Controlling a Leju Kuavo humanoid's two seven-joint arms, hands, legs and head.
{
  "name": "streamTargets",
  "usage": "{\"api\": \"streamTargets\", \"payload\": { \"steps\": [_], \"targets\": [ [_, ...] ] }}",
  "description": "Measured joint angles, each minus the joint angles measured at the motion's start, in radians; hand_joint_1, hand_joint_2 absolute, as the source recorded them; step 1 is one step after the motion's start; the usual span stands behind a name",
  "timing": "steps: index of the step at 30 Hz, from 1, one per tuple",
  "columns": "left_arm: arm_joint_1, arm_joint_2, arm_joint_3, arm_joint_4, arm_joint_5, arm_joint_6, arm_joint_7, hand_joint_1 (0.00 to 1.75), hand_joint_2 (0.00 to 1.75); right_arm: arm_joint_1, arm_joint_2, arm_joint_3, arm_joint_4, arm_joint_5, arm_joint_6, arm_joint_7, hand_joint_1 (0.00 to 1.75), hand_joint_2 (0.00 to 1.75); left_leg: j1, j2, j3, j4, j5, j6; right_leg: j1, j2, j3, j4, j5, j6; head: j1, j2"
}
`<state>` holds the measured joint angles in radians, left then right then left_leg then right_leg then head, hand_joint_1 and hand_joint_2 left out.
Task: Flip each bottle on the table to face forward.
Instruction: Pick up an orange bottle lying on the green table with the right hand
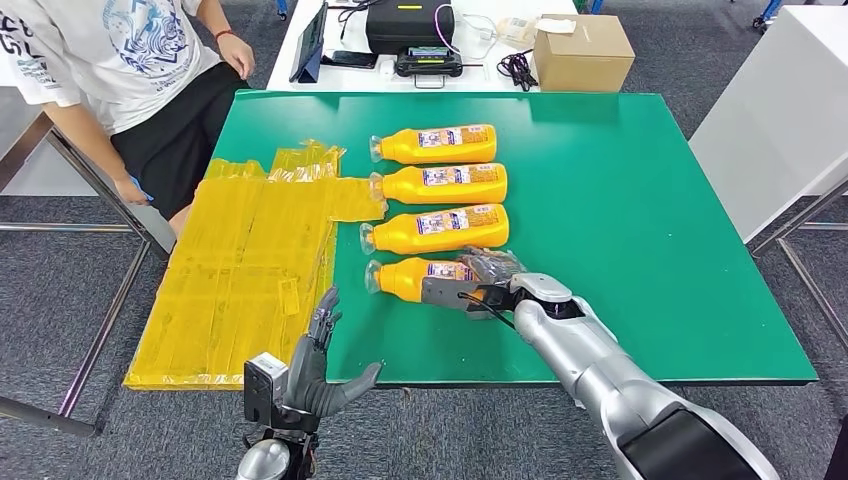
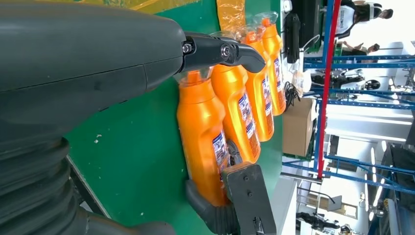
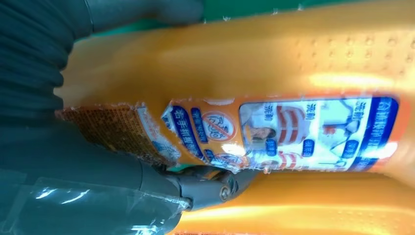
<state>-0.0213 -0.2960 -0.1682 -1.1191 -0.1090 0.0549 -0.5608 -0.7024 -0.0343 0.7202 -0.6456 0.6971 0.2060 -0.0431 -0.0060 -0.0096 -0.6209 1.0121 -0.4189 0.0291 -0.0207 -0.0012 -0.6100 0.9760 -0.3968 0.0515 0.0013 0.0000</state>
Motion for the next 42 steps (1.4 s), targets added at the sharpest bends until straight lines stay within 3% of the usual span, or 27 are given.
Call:
{"api": "streamTargets", "payload": {
  "steps": [16,30,32,35,36,42],
  "targets": [
    [-0.002,0.0,0.0,0.008,0.006,-0.002,-0.002,0.0,1.75,-0.021,-0.008,0.036,0.029,-0.025,0.01,-0.019,1.75,1.75,0.0,0.0,0.0,0.0,0.0,0.0,0.0,0.0,0.0,0.0,0.0,0.0,0.0,0.0],
    [-0.002,0.0,0.0,0.009,0.011,-0.002,-0.009,0.0,1.75,0.001,-0.016,0.036,0.01,-0.116,-0.063,-0.092,1.75,1.75,0.0,0.0,0.001,0.0,0.0,0.0,0.0,0.0,0.0,0.0,0.0,0.0,0.0,0.0],
    [-0.002,0.0,-0.002,0.009,0.015,-0.002,-0.014,0.0,1.75,0.057,-0.02,0.012,-0.06,-0.176,-0.113,-0.17,1.75,1.75,0.0,0.0,0.0,0.0,0.0,0.0,0.0,0.0,0.0,0.0,0.0,0.0,0.0,0.0],
    [0.0,0.0,-0.01,0.006,0.034,0.01,-0.029,0.0,1.75,0.329,0.015,-0.167,-0.446,-0.317,-0.274,-0.402,1.75,1.75,0.0,0.0,-0.001,0.0,-0.001,-0.001,0.0,0.0,-0.001,0.0,-0.001,0.0,0.0,0.0],
    [0.001,0.0,-0.012,0.005,0.041,0.017,-0.031,0.0,1.75,0.399,0.033,-0.226,-0.549,-0.329,-0.316,-0.437,1.75,1.75,0.0,0.0,-0.002,0.0,-0.002,-0.001,0.0,0.0,-0.001,0.0,-0.001,0.0,0.0,0.0],
    [0.006,0.0,-0.029,-0.005,0.052,0.034,-0.025,0.0,1.75,0.507,0.082,-0.354,-0.681,-0.327,-0.39,-0.492,1.75,1.75,0.0,0.0,-0.002,0.0,-0.001,-0.001,0.0,0.0,-0.001,0.0,-0.001,0.0,0.0,0.0]
  ]
}}
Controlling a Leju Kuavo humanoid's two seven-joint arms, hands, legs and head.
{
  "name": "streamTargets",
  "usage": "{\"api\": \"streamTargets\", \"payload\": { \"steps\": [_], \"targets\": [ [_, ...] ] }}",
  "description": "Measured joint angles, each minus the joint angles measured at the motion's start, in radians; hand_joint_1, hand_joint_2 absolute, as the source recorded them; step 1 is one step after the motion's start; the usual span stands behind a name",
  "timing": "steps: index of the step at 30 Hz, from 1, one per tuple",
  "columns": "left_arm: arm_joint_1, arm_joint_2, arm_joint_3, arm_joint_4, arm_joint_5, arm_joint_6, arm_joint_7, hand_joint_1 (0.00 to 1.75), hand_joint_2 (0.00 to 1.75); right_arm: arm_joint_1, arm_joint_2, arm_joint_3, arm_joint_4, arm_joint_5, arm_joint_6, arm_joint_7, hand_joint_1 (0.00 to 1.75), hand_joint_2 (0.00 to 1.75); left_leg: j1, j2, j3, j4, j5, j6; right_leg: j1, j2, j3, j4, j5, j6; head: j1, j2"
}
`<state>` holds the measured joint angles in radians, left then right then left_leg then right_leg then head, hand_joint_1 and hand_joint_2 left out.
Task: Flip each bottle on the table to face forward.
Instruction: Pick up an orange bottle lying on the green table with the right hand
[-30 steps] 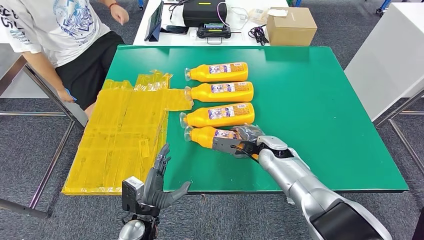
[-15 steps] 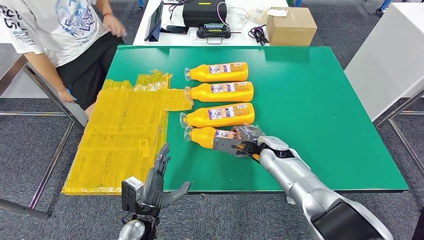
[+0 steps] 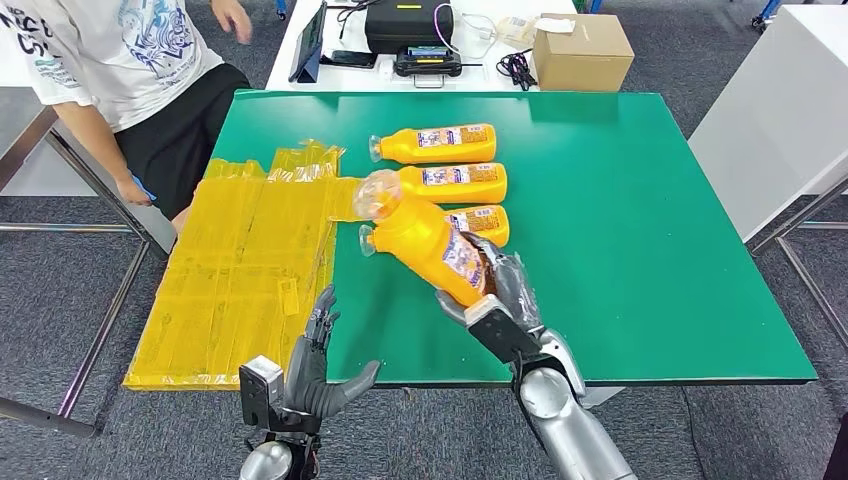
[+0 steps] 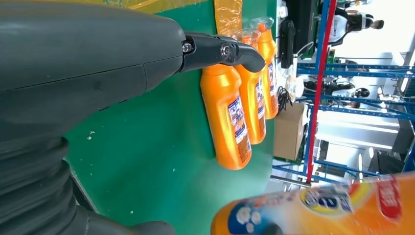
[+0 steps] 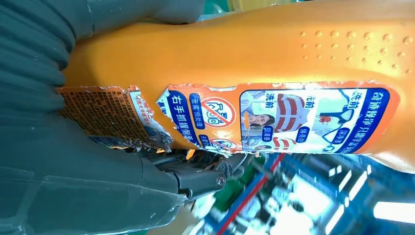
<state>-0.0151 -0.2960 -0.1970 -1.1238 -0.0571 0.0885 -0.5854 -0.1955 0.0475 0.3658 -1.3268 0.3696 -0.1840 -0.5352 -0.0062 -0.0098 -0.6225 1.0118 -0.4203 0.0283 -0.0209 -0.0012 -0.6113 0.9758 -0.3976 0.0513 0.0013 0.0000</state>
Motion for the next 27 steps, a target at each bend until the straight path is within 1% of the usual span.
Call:
{"api": "streamTargets", "payload": {
  "steps": [6,8,11,14,17,21,27],
  "targets": [
    [0.002,0.0,-0.009,-0.009,0.009,0.004,0.004,0.0,1.75,0.04,0.028,-0.056,-0.051,0.008,-0.039,-0.009,1.75,1.75,0.0,0.0,0.0,0.0,0.0,0.0,0.0,0.0,0.0,0.0,0.0,0.0,0.0,0.0],
    [0.003,0.0,-0.009,-0.012,0.029,-0.012,0.012,0.0,1.75,0.048,0.033,-0.066,-0.058,0.012,-0.046,-0.009,1.75,1.75,0.0,0.0,0.0,0.0,0.0,0.0,0.0,0.0,0.0,0.0,0.0,0.0,0.0,0.0],
    [0.007,0.0,-0.011,-0.022,0.12,-0.099,0.04,0.0,1.75,0.063,0.042,-0.081,-0.06,0.031,-0.072,-0.013,1.75,1.75,0.0,0.0,0.0,0.0,0.0,0.0,0.0,0.0,0.0,0.0,0.0,0.0,0.0,0.0],
    [0.01,0.002,-0.022,-0.038,0.208,-0.192,0.071,0.0,1.75,0.09,0.06,-0.087,-0.049,0.06,-0.107,-0.037,1.75,1.75,0.0,0.0,0.0,0.0,0.0,0.0,0.0,0.0,0.0,0.0,0.0,0.0,0.0,0.0],
    [0.01,0.004,-0.036,-0.052,0.248,-0.234,0.091,0.0,1.75,0.117,0.093,-0.079,-0.011,0.09,-0.141,-0.072,1.75,1.75,0.0,0.0,0.0,0.0,0.0,0.0,0.0,0.0,0.0,0.0,0.0,0.0,0.0,0.0],
    [0.005,0.006,-0.051,-0.058,0.258,-0.238,0.097,0.0,1.75,0.139,0.143,-0.044,0.06,0.11,-0.173,-0.114,1.75,1.75,0.001,0.0,0.0,0.0,0.0,0.0,0.001,0.0,0.0,0.0,0.0,0.0,0.0,0.0],
    [-0.002,0.011,-0.056,-0.06,0.268,-0.243,0.107,0.0,1.75,0.147,0.188,0.008,0.141,0.095,-0.179,-0.126,1.75,1.75,0.001,0.0,0.0,0.0,0.0,0.0,0.001,0.0,0.0,0.0,0.0,0.0,0.0,0.0]
  ]
}}
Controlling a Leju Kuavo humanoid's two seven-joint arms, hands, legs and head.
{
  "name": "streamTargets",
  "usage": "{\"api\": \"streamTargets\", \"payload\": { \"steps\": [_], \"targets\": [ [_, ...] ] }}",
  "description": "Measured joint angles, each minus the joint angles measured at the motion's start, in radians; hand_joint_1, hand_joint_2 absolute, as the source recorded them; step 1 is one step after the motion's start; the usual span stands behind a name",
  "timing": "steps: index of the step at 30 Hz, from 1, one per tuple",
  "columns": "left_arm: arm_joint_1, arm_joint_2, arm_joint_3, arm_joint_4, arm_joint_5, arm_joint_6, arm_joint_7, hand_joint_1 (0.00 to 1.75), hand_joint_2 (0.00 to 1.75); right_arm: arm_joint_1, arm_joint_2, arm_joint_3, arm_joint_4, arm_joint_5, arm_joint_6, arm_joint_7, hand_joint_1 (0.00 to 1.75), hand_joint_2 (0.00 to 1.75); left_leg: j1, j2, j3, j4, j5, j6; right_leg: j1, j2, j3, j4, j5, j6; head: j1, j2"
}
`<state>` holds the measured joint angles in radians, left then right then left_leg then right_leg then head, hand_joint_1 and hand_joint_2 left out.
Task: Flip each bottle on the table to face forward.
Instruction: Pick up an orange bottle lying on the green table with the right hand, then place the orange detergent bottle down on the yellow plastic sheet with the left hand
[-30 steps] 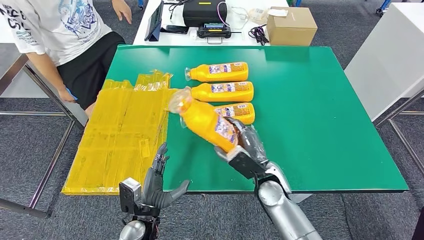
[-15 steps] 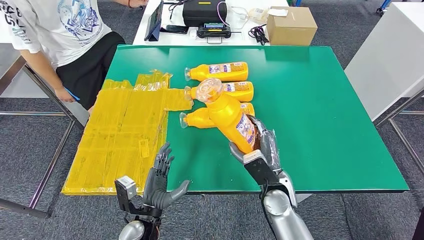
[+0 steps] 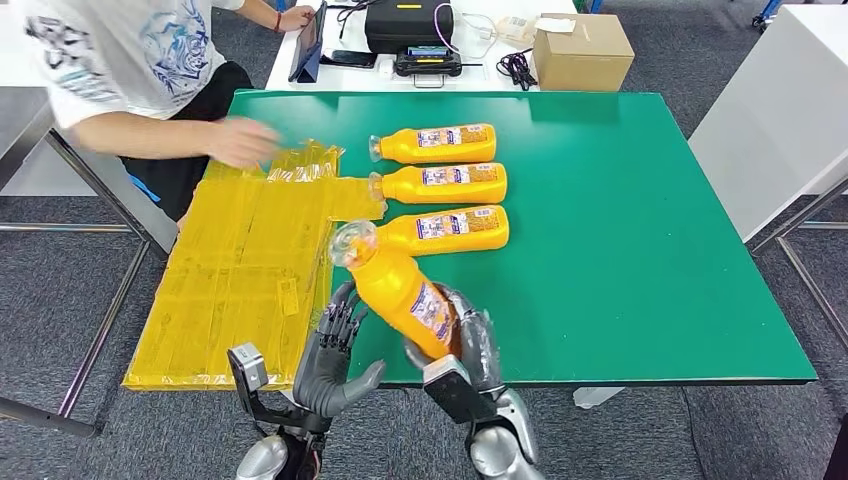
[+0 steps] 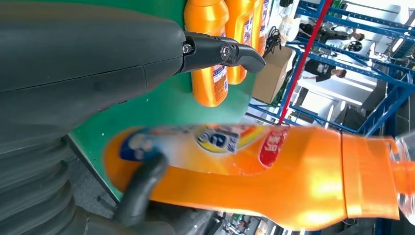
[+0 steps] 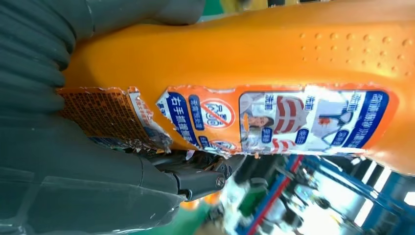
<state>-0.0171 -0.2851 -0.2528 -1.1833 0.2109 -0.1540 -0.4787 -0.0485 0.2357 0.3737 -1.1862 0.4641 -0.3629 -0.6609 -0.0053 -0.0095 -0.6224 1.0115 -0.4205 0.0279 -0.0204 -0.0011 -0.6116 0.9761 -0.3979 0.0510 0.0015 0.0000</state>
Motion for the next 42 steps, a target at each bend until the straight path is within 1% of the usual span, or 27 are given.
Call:
{"api": "streamTargets", "payload": {
  "steps": [6,13,22,28,33,37,41,42],
  "targets": [
    [-0.003,0.003,-0.006,0.0,0.0,0.003,0.007,0.0,1.75,-0.004,0.031,0.048,0.069,-0.01,-0.001,-0.009,1.75,1.75,0.0,0.0,0.0,0.0,0.0,0.0,0.0,0.0,0.0,0.0,0.0,0.0,0.0,0.0],
    [-0.004,0.003,-0.011,0.003,-0.004,0.016,0.009,0.0,1.75,-0.016,0.042,0.091,0.103,-0.006,0.002,-0.007,1.75,1.75,0.0,0.0,0.0,0.0,0.0,0.0,0.0,0.0,0.0,0.0,0.0,0.0,0.0,0.0],
    [-0.008,0.004,-0.006,0.018,-0.004,0.027,0.008,0.0,1.75,-0.053,0.041,0.157,0.197,-0.031,0.088,-0.001,1.75,1.75,0.0,0.0,0.0,0.0,0.0,0.0,0.0,0.0,0.0,0.0,0.0,0.0,0.0,0.0],
    [-0.008,0.014,0.01,0.035,-0.004,0.027,0.004,0.0,1.75,-0.089,0.041,0.196,0.279,-0.036,0.136,0.0,1.75,1.75,0.0,0.001,0.0,0.0,0.0,0.0,0.0,0.0,-0.001,0.0,0.0,0.0,0.0,0.0],
    [-0.007,0.017,0.02,0.046,-0.004,0.026,0.001,0.0,1.75,-0.113,0.041,0.211,0.326,-0.038,0.15,0.0,1.75,1.75,0.0,0.001,0.0,0.0,0.0,0.0,0.0,0.0,-0.001,0.0,0.0,0.0,0.0,0.0],
    [-0.006,0.019,0.023,0.053,-0.005,0.018,0.0,0.3,1.75,-0.122,0.041,0.212,0.345,-0.039,0.156,0.003,1.75,1.75,0.0,0.001,0.0,0.0,0.0,0.0,0.0,0.0,-0.001,0.0,0.0,0.0,0.0,0.0],
    [-0.005,0.022,0.024,0.053,-0.009,0.004,-0.004,1.75,1.75,-0.128,0.041,0.212,0.354,-0.038,0.156,0.007,1.75,1.75,0.0,0.001,0.0,0.0,0.0,0.0,0.0,0.0,-0.001,0.0,0.0,0.0,0.0,0.0],
    [-0.005,0.023,0.024,0.053,-0.009,0.001,-0.005,1.75,1.75,-0.128,0.041,0.212,0.355,-0.038,0.156,0.008,1.75,1.75,0.0,0.001,0.0,0.0,0.0,0.0,0.0,0.0,-0.001,0.0,0.0,0.0,0.0,0.0]
  ]
}}
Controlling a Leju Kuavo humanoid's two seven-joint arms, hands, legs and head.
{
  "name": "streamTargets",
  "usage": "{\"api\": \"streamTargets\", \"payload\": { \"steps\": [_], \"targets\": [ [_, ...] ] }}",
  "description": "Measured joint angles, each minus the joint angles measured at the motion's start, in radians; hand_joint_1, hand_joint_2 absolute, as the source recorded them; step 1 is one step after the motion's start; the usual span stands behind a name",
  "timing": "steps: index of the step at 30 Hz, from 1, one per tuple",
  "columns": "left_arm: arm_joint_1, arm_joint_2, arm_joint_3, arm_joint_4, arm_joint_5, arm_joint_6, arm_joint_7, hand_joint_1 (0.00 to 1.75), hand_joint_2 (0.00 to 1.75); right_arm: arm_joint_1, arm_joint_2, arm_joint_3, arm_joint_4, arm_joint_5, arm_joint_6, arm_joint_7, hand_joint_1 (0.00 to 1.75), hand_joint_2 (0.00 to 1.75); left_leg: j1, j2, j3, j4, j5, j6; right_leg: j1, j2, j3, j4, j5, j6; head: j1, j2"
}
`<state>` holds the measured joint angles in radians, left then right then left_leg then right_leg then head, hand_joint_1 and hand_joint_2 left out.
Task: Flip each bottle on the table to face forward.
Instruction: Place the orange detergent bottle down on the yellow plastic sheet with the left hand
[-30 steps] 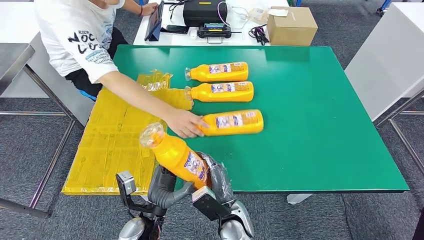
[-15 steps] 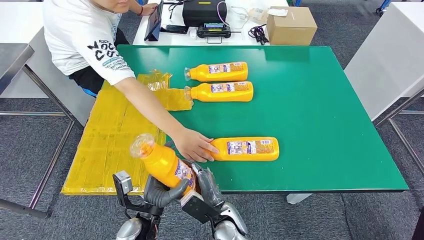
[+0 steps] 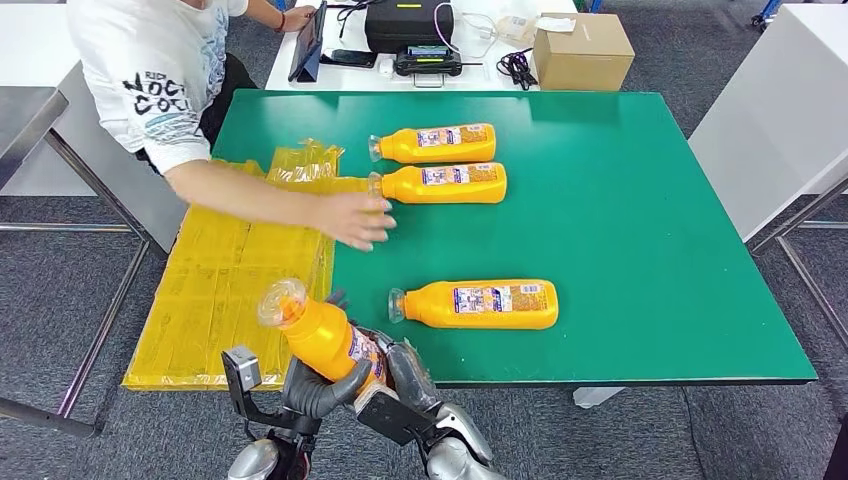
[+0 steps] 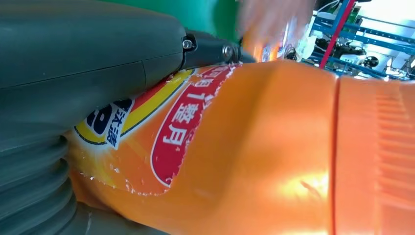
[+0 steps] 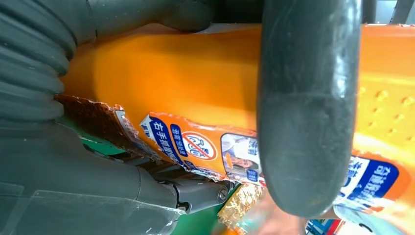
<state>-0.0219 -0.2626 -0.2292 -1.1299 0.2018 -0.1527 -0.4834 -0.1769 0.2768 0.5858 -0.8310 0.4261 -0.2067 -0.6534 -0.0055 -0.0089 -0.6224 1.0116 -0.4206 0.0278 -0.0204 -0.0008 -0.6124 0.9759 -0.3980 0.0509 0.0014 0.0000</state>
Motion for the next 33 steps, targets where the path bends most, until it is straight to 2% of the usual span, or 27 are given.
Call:
{"api": "streamTargets", "payload": {
  "steps": [18,19,22,23,26,33],
  "targets": [
    [0.008,0.0,0.013,-0.016,0.02,-0.041,-0.019,1.75,1.75,0.0,0.004,-0.003,-0.002,0.014,-0.004,0.004,1.72,1.75,0.0,0.0,0.0,0.0,0.0,0.0,0.0,0.0,0.0,0.0,0.0,0.0,0.0,0.0],
    [0.009,0.0,0.013,-0.018,0.019,-0.041,-0.02,1.75,1.75,0.0,0.004,-0.003,-0.002,0.014,-0.005,0.005,1.47,1.75,0.0,0.0,0.0,0.0,0.0,0.0,0.0,0.0,0.0,0.0,0.0,0.0,0.0,0.0],
    [0.012,0.0,0.013,-0.029,0.017,-0.039,-0.021,1.75,1.75,0.002,0.005,-0.004,-0.007,0.021,-0.02,0.012,0.18,1.75,0.0,0.0,0.0,0.0,0.0,0.0,0.0,0.0,0.0,0.0,0.0,0.0,0.0,0.0],
    [0.014,0.0,0.013,-0.035,0.012,-0.036,-0.023,1.75,1.75,0.003,0.006,-0.004,-0.011,0.026,-0.032,0.018,0.0,1.31,0.0,0.0,0.0,0.0,0.0,0.0,0.0,0.0,0.0,0.0,0.0,0.0,0.0,0.0],
    [0.021,-0.001,0.01,-0.069,-0.019,0.005,-0.03,1.75,1.75,0.01,0.01,-0.008,-0.037,0.038,-0.094,0.051,0.0,0.0,0.0,0.0,0.0,0.0,0.0,0.0,0.0,0.0,0.0,0.0,0.0,0.0,0.0,0.0],
    [0.027,-0.025,-0.01,-0.161,-0.109,0.162,-0.049,1.75,1.75,0.07,-0.005,-0.024,-0.244,0.081,-0.297,0.093,0.0,0.0,0.0,-0.001,-0.001,0.0,0.0,0.0,0.0,0.0,0.0,0.0,0.0,0.0,0.001,0.0]
  ]
}}
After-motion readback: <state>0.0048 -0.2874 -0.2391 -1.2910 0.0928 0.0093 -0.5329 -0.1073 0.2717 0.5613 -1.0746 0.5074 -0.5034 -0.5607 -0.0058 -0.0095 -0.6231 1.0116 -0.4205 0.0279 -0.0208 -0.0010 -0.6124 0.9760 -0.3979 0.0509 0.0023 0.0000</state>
